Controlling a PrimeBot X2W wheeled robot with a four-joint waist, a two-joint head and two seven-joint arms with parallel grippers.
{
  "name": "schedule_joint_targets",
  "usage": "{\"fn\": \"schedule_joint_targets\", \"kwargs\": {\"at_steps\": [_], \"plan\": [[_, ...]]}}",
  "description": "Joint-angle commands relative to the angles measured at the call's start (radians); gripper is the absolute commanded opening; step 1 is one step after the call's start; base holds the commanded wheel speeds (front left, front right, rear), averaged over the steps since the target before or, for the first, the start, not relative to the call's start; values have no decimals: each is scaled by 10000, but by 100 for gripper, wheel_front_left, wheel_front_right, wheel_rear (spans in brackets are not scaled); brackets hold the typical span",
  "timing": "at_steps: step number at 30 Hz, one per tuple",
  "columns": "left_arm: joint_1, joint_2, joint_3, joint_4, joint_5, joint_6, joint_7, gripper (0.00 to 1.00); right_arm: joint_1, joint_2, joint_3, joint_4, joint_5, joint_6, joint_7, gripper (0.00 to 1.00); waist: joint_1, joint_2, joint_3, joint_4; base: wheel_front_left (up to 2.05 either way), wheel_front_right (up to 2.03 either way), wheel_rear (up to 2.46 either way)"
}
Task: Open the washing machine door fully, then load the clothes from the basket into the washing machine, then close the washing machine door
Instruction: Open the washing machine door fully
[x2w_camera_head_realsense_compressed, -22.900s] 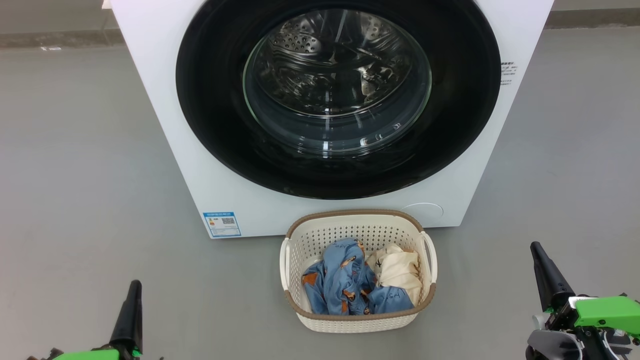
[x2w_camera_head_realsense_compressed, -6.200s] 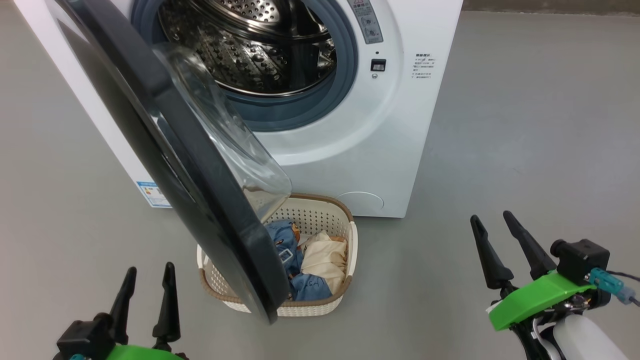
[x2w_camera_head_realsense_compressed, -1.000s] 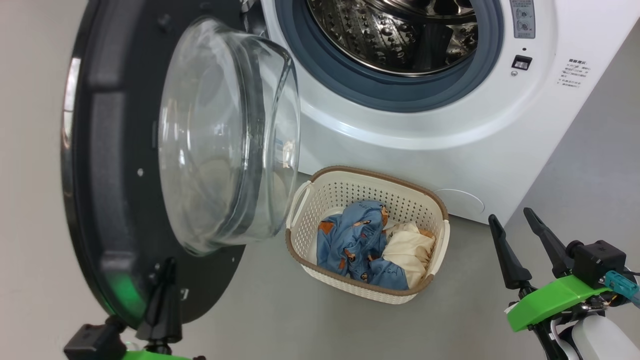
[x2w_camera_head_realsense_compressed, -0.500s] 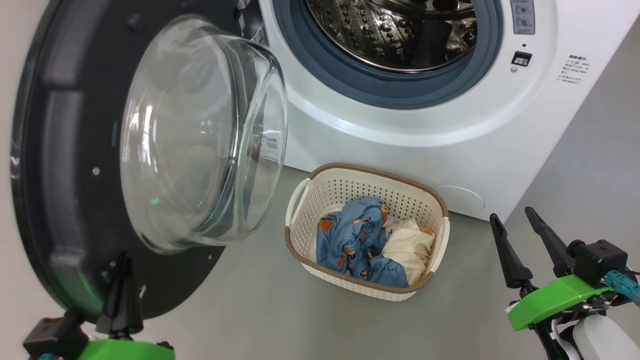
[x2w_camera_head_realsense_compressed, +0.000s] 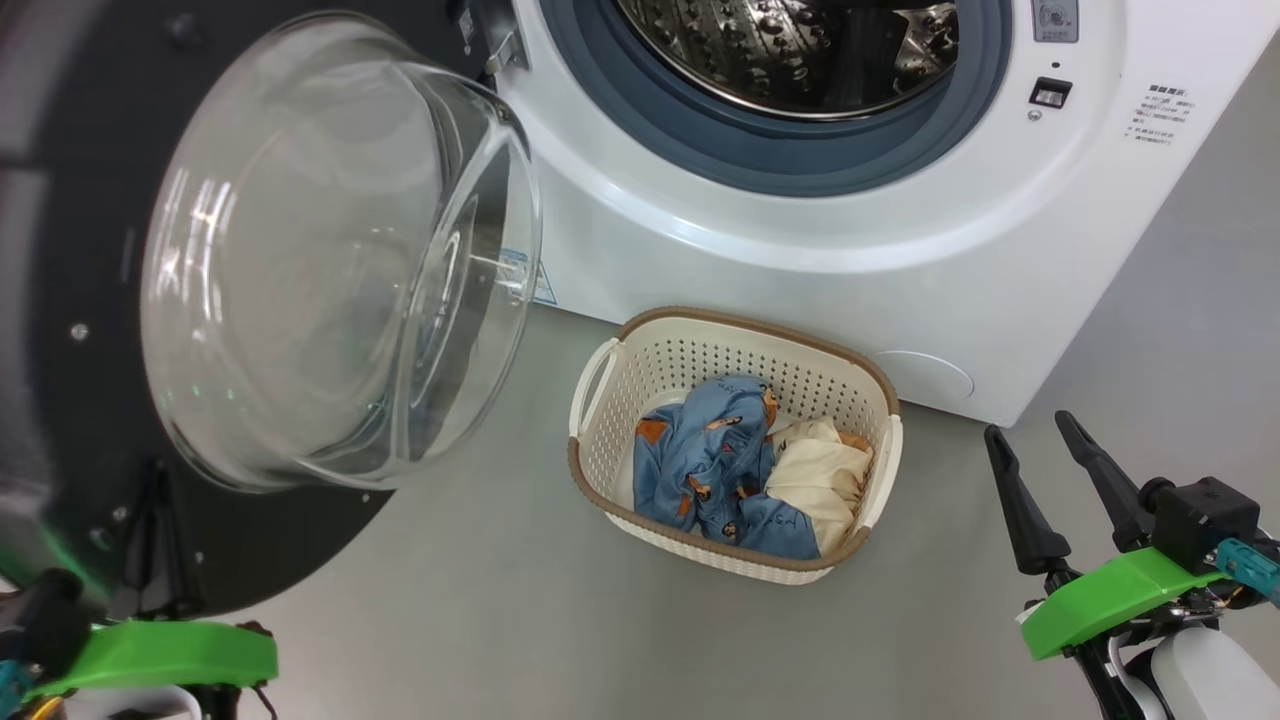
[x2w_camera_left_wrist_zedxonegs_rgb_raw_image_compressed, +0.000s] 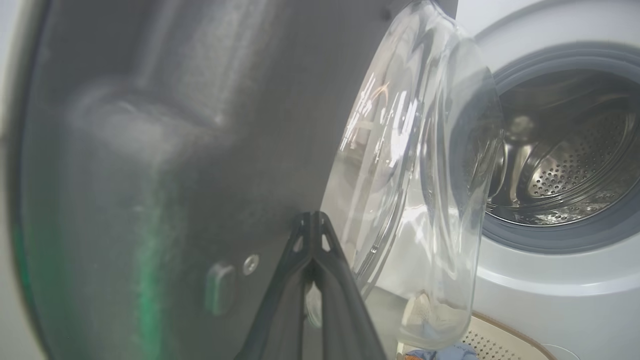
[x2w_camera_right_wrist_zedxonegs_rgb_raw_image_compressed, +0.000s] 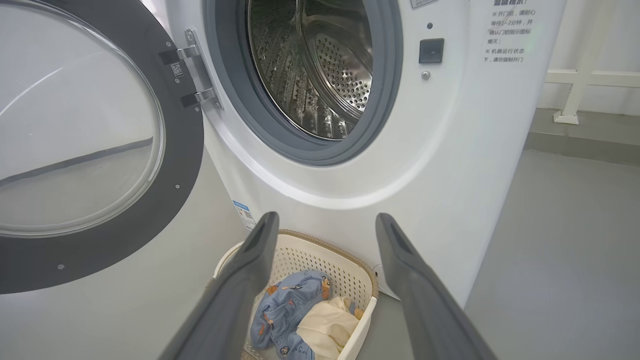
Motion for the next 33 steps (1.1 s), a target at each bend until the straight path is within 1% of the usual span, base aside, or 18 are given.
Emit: {"fn": "schedule_joint_targets", "kwargs": {"at_steps": [1,13,33], "plan": [[-457,471,596,-63,-5,74,-130,0,-246,-158,169,-254,-133,56,-124,100,0,0,43,-8,0,0,0],[-1066,468,1590,727,392,-159,-136,0,-415,-241,114,-273,-174,56,-124,100,0,0,401,1,0,0,0],[-2478,474,3468,2506,1481,-889,-137,0,-794,-476,132,-323,-235,56,-124,100,0,0,1049,20,0,0,0]]}}
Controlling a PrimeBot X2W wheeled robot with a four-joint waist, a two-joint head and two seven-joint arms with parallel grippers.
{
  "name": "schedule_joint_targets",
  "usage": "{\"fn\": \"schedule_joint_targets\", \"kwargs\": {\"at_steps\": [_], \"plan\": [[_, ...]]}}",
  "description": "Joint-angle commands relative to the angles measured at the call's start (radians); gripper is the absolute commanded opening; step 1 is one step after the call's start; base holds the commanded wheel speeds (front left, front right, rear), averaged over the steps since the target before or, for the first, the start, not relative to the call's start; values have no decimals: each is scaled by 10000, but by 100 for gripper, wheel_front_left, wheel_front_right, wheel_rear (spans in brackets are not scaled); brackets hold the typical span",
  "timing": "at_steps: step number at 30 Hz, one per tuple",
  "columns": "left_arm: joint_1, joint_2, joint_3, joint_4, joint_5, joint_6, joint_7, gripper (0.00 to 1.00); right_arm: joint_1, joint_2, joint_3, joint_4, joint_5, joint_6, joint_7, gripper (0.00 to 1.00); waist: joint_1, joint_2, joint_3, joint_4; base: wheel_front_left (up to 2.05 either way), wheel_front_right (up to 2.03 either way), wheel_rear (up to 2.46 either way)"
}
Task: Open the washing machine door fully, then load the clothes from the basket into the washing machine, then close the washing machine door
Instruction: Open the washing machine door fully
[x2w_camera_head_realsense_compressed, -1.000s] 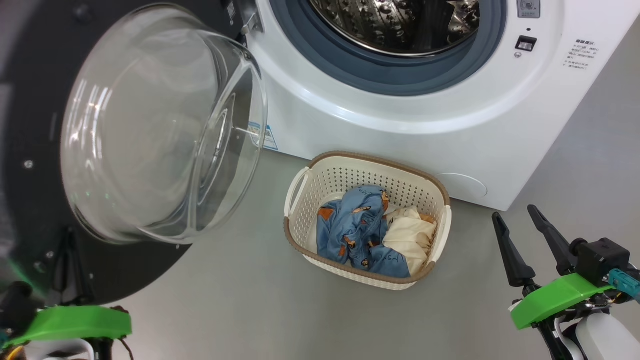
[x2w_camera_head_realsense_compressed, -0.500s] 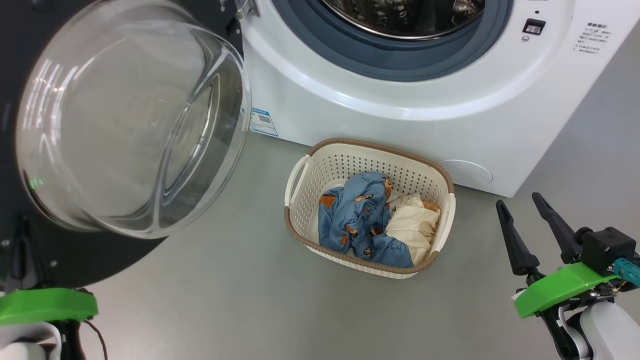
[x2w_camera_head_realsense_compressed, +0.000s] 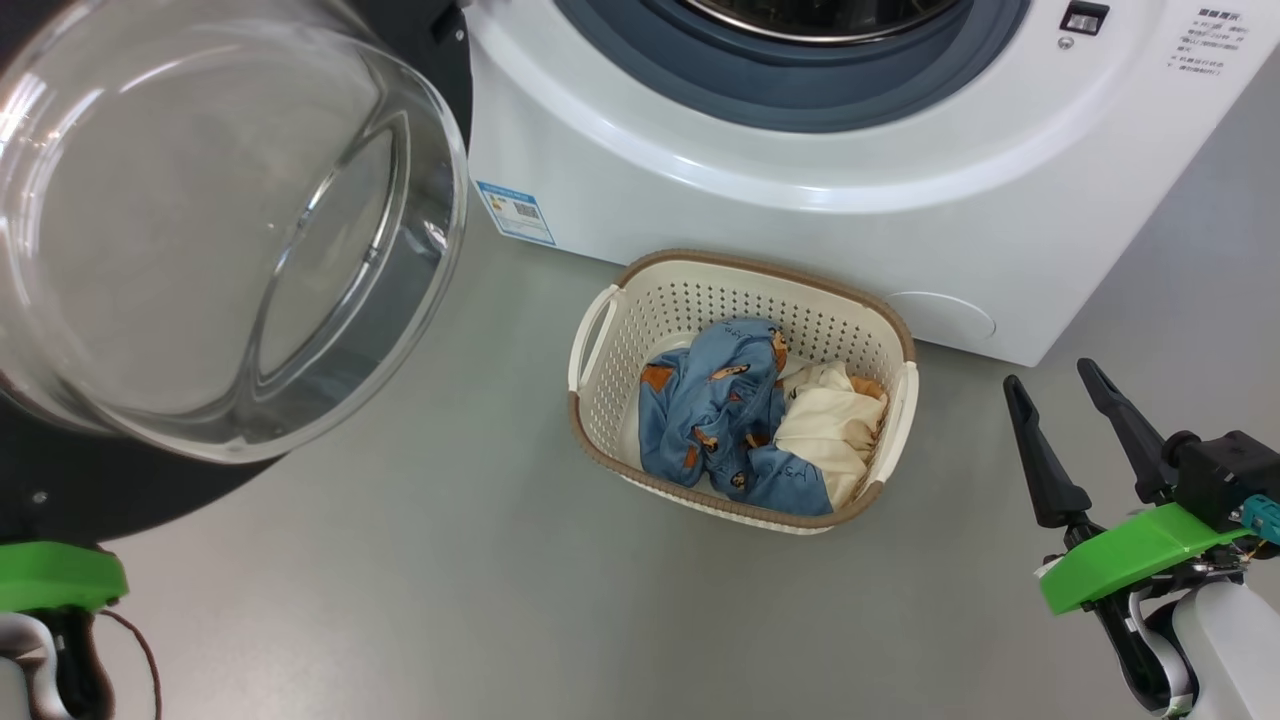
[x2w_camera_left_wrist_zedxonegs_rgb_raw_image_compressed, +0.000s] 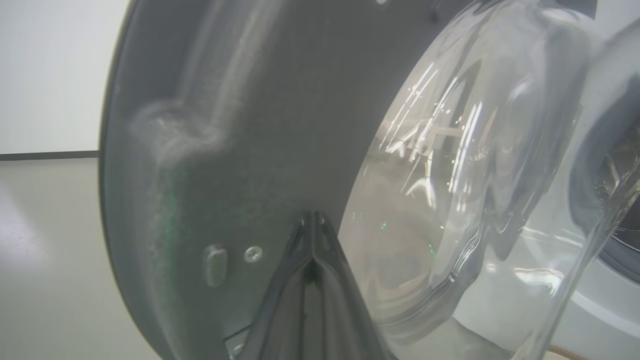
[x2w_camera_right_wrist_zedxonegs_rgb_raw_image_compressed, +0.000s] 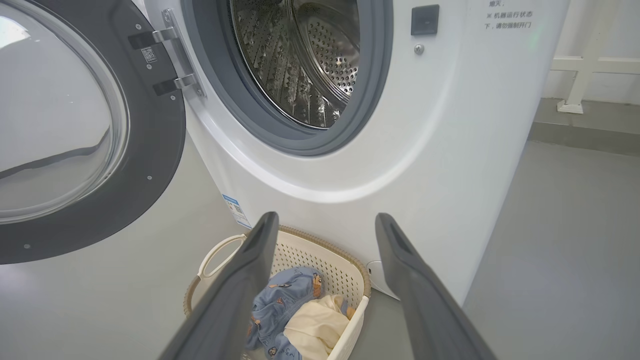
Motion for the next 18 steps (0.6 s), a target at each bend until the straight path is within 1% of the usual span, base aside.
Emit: {"fn": "schedule_joint_targets", "kwargs": {"at_steps": [1,8,18], "plan": [[-379,541,560,-20,124,-8,-64,0,-184,-141,143,-257,-151,56,-122,100,-1,0,98,20,0,0,0],[-1199,669,1213,690,631,-343,-64,0,-426,-265,177,-273,-197,56,-122,100,-1,0,449,59,0,0,0],[-2077,828,2005,1572,1246,-576,-64,0,-696,-403,248,-282,-203,56,-122,100,-1,0,864,4,0,0,0]]}}
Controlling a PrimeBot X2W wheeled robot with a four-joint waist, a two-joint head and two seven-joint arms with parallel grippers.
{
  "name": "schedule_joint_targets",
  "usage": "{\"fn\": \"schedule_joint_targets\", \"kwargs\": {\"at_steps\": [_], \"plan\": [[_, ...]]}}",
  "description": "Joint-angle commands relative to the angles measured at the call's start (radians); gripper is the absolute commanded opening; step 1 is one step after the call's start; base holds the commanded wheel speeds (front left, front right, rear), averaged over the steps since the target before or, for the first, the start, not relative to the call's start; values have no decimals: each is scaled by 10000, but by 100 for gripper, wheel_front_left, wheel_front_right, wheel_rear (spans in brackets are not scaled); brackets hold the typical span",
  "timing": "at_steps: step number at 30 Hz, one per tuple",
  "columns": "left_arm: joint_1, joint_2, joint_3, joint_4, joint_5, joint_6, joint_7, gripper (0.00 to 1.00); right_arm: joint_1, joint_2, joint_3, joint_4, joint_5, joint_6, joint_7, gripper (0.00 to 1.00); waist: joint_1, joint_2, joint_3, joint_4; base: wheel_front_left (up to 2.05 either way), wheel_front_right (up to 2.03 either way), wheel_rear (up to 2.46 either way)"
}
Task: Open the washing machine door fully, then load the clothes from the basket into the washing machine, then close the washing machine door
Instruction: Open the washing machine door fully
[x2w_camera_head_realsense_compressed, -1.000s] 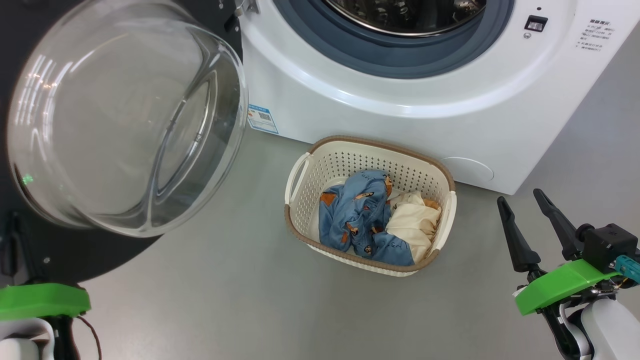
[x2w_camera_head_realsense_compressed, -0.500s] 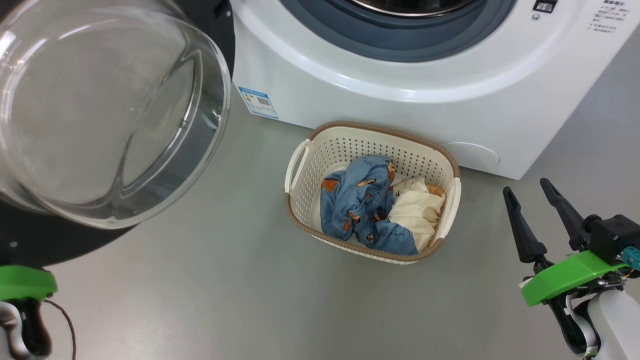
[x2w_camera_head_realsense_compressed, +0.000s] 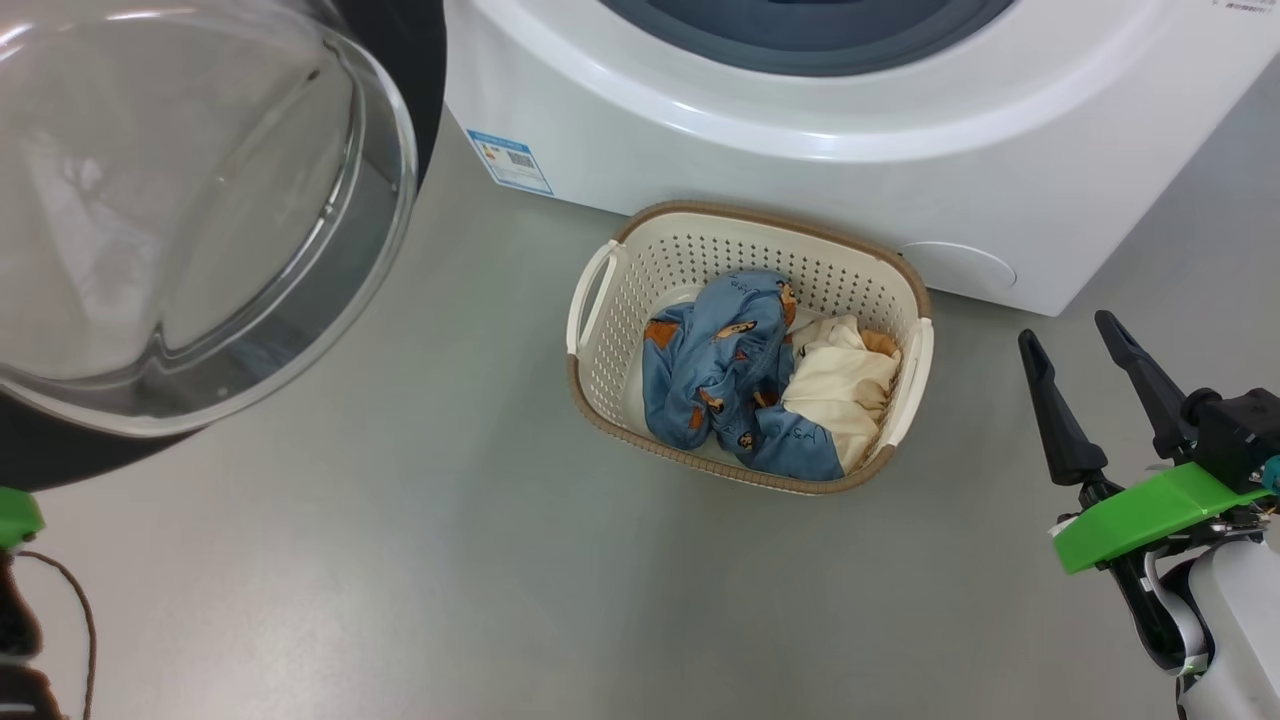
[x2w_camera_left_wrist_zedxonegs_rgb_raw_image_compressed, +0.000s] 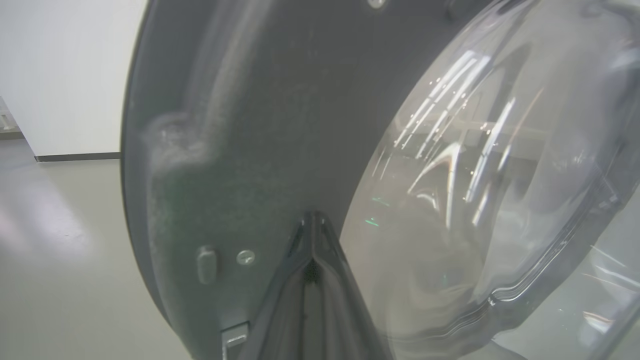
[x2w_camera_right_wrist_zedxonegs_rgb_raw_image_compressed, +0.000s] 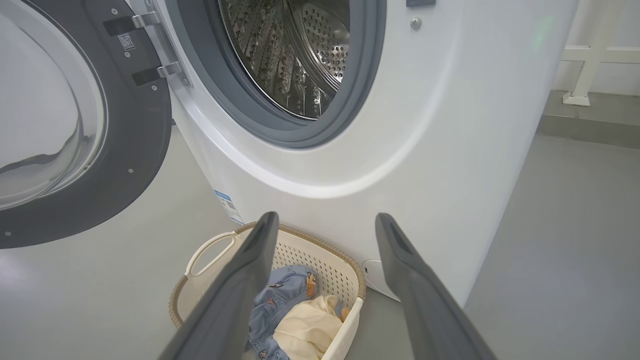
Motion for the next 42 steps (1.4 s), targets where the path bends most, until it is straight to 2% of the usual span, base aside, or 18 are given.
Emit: {"fn": "schedule_joint_targets", "kwargs": {"at_steps": [1,18,23,34,35,36,37,40,41,42], "plan": [[-314,750,431,-44,209,-17,-62,0,-111,-132,198,-246,-170,56,-122,100,-1,-1,93,-28,0,0,0],[-1405,1200,1560,1227,1254,-263,-62,0,-511,-190,399,-181,-173,56,-122,100,-1,-1,464,-224,0,0,0],[-1468,1223,1609,1465,1450,-554,-63,0,-518,-167,426,-133,-171,56,-122,100,-1,-1,409,-264,0,0,0],[-412,447,1705,525,1504,-1187,-63,0,-217,83,324,-77,-92,56,-122,100,-1,-1,-349,-265,0,0,0],[-265,366,1702,378,1499,-1215,-63,4,-177,110,316,-75,-83,56,-122,100,-1,-1,-422,-265,0,0,0],[-265,366,1702,378,1499,-1215,-63,4,-177,110,316,-75,-83,56,-122,100,-1,-1,-422,-265,0,0,0],[-116,291,1660,224,1521,-1239,-63,14,-136,132,307,-70,-76,56,-122,100,-1,-1,-497,-263,0,0,0],[297,62,1463,-258,1515,-1294,-63,34,-29,194,265,-87,-51,56,-122,100,-1,-1,-667,-287,0,0,0],[429,-25,1394,-441,1492,-1303,-63,46,7,212,253,-99,-44,56,-122,100,-1,-1,-724,-306,0,0,0],[567,-98,1322,-642,1477,-1310,-63,68,41,234,244,-110,-39,56,-122,100,-1,-1,-777,-335,0,0,0]]}}
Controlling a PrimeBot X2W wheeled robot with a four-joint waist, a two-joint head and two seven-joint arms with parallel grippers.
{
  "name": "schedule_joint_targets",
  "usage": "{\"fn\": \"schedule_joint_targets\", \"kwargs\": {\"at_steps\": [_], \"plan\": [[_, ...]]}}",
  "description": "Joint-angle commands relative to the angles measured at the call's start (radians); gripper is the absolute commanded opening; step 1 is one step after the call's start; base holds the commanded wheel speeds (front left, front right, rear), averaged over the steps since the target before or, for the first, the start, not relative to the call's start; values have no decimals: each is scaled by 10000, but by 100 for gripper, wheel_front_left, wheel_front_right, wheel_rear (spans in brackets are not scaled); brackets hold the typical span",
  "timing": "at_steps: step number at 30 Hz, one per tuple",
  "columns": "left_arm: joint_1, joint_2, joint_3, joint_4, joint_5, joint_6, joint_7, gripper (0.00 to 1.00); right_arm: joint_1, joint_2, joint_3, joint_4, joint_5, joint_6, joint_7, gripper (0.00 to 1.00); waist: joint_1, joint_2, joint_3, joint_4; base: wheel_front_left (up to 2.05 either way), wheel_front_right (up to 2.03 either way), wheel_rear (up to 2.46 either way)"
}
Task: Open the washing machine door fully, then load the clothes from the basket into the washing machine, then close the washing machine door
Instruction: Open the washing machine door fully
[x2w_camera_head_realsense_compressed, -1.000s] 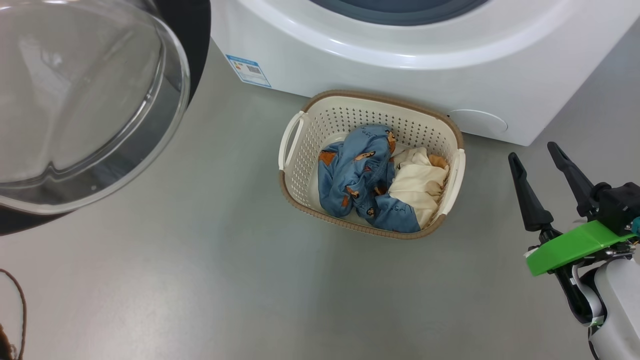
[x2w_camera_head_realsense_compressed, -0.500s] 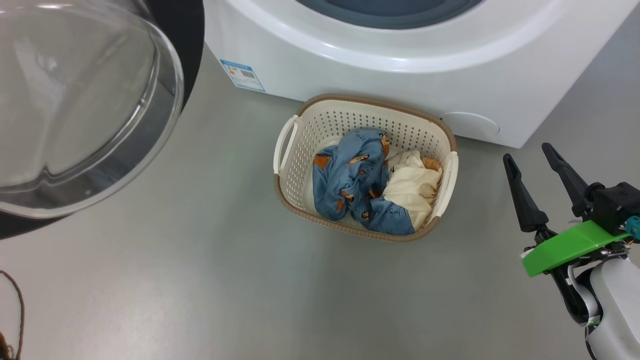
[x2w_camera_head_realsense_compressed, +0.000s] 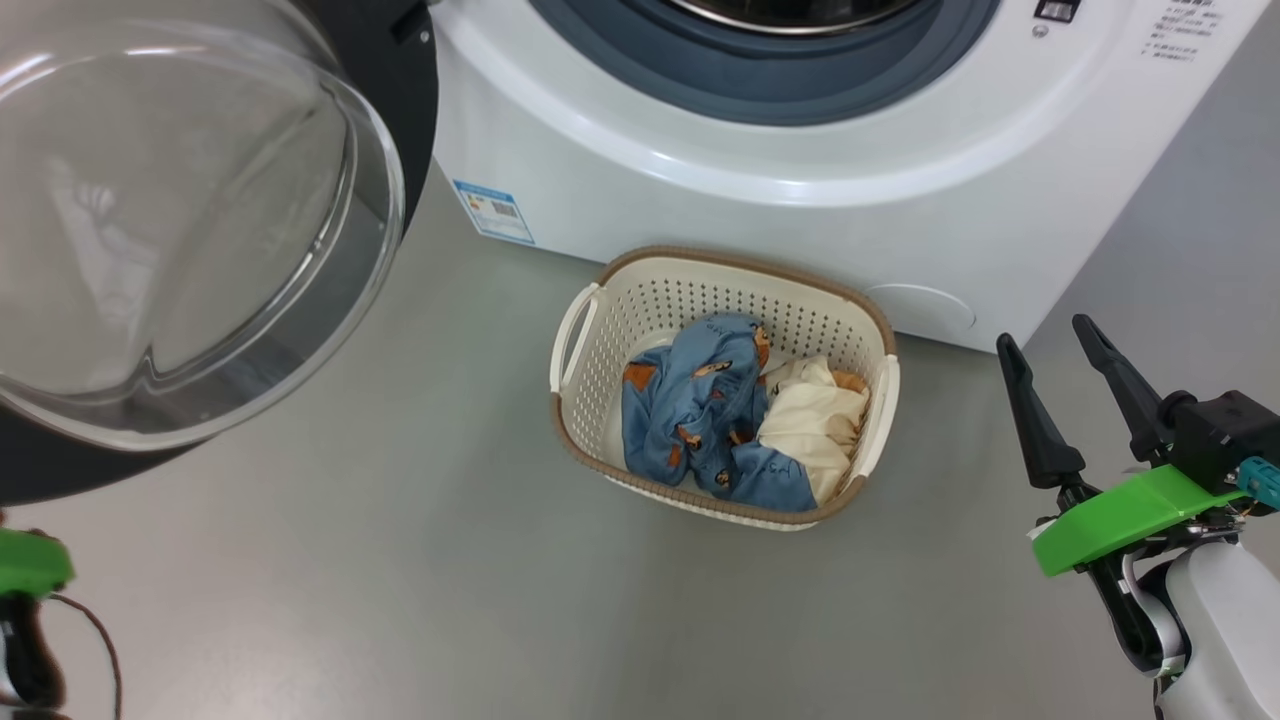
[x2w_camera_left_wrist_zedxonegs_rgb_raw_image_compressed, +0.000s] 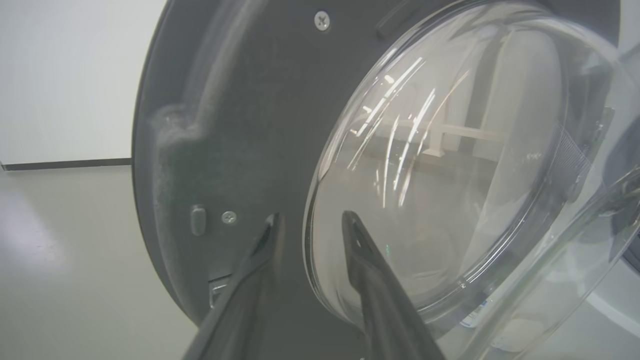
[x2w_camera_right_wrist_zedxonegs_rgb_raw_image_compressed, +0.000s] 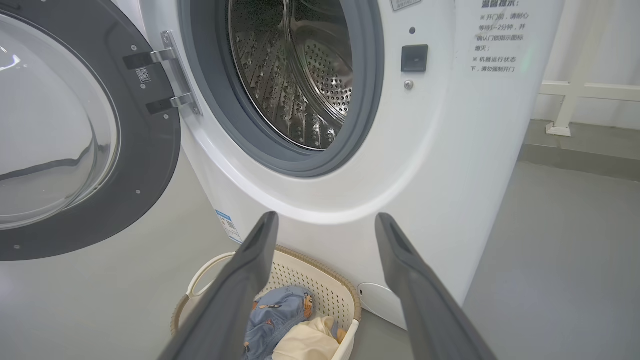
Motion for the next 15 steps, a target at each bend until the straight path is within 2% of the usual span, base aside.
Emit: {"fn": "schedule_joint_targets", "kwargs": {"at_steps": [1,2,15], "plan": [[269,445,65,-449,45,-24,-63,96,169,5,125,-249,92,56,-122,100,0,0,-134,-75,0,0,0],[396,375,-75,-611,-8,-27,-63,100,198,36,108,-259,92,56,-122,100,0,0,-196,-116,0,0,0],[2097,20,-1727,-2503,-310,-33,-63,100,601,417,-136,-389,93,56,-122,100,0,0,-709,-974,0,0,0]]}}
